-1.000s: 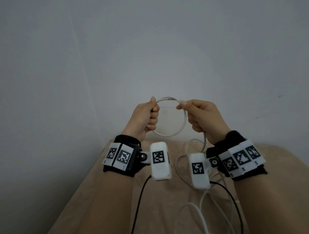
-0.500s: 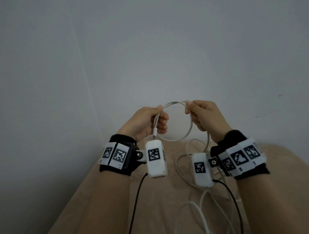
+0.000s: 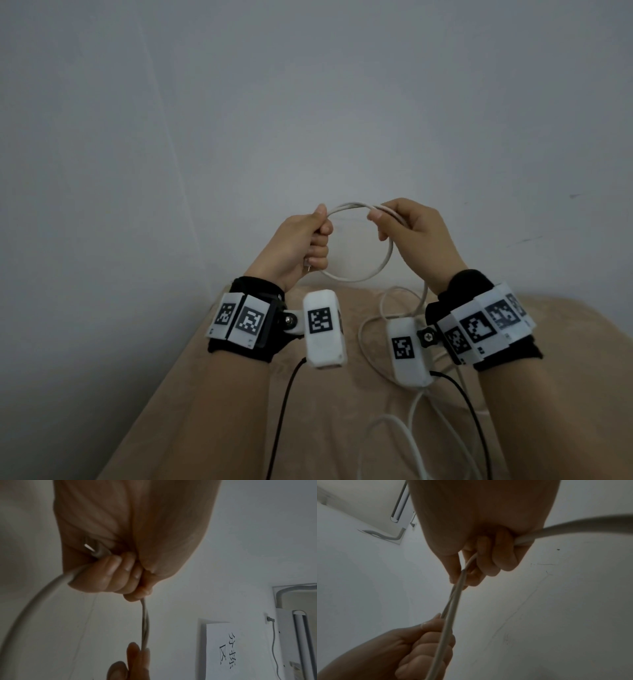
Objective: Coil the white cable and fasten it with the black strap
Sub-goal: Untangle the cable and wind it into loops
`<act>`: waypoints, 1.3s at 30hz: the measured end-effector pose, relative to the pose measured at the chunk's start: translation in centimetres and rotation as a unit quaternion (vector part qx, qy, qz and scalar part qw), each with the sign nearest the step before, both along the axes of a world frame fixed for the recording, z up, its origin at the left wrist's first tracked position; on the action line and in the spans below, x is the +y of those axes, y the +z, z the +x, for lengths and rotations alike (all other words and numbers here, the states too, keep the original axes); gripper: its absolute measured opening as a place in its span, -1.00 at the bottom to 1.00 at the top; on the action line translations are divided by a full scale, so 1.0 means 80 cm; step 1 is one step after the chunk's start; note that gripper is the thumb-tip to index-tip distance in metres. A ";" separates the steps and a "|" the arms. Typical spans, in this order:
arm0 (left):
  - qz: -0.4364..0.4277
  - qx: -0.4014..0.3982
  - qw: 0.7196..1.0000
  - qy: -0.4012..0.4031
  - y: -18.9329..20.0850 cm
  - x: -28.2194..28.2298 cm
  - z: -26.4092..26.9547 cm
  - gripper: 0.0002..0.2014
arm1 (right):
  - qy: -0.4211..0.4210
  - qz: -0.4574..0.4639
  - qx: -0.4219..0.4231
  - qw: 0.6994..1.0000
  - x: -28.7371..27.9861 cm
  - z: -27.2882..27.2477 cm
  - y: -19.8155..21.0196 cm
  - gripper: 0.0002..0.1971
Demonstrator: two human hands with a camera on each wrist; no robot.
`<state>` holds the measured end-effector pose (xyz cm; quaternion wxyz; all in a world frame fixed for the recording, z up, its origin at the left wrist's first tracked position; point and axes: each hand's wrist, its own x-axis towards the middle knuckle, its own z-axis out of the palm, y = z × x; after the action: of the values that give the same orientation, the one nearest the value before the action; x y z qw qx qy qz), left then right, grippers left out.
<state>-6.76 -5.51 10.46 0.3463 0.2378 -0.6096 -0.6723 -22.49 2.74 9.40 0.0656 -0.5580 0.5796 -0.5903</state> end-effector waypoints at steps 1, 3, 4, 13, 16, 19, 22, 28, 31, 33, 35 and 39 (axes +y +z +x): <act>0.001 0.000 1.000 -0.006 0.001 0.001 0.000 -0.58 | -0.001 -0.007 -0.005 1.000 -0.001 -0.001 -0.001 -0.79; 0.013 -0.004 1.000 -0.019 0.001 0.001 0.001 -0.58 | 0.002 -0.012 -0.021 1.000 -0.002 -0.001 -0.003 -0.78; 0.022 -0.005 0.999 -0.025 0.001 0.001 0.001 -0.58 | 0.004 -0.011 -0.029 1.000 -0.002 0.000 -0.003 -0.77; -0.060 -0.071 0.996 -0.004 -0.002 0.001 0.003 -0.56 | 0.031 0.048 0.006 0.998 -0.001 0.003 -0.005 -0.73; -0.132 -0.116 0.984 0.016 0.001 0.006 0.003 -0.55 | 0.057 0.076 0.027 0.995 0.000 0.007 -0.005 -0.74; -0.184 -0.174 0.967 0.027 0.004 0.012 -0.001 -0.56 | 0.072 0.103 0.050 0.991 0.001 0.010 -0.003 -0.74; -0.192 -0.201 0.961 0.011 0.004 0.018 -0.008 -0.56 | 0.084 0.116 0.061 0.988 0.002 0.012 -0.003 -0.74; -0.183 -0.140 0.973 0.016 0.005 0.017 -0.006 -0.44 | 0.101 0.091 0.029 0.990 0.006 0.016 0.003 -0.73; -0.175 -0.102 0.978 0.051 0.008 0.017 -0.006 -0.50 | 0.084 0.075 0.002 0.994 0.010 0.016 0.008 -0.65; -0.158 -0.079 0.982 0.070 0.010 0.014 -0.003 -0.53 | 0.086 0.065 -0.060 0.992 0.014 0.012 0.012 -0.59; -0.138 -0.060 0.985 0.081 0.010 0.009 0.002 -0.54 | 0.077 0.051 -0.108 0.990 0.018 0.006 0.016 -0.57; -0.100 -0.033 0.989 0.102 0.011 0.002 0.009 -0.55 | 0.033 0.060 -0.098 0.993 0.020 -0.002 0.016 -0.55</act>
<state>-6.01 -5.35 11.33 0.4151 0.2850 -0.6571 -0.5610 -22.65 4.30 10.67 0.1744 -0.5111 0.5860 -0.6041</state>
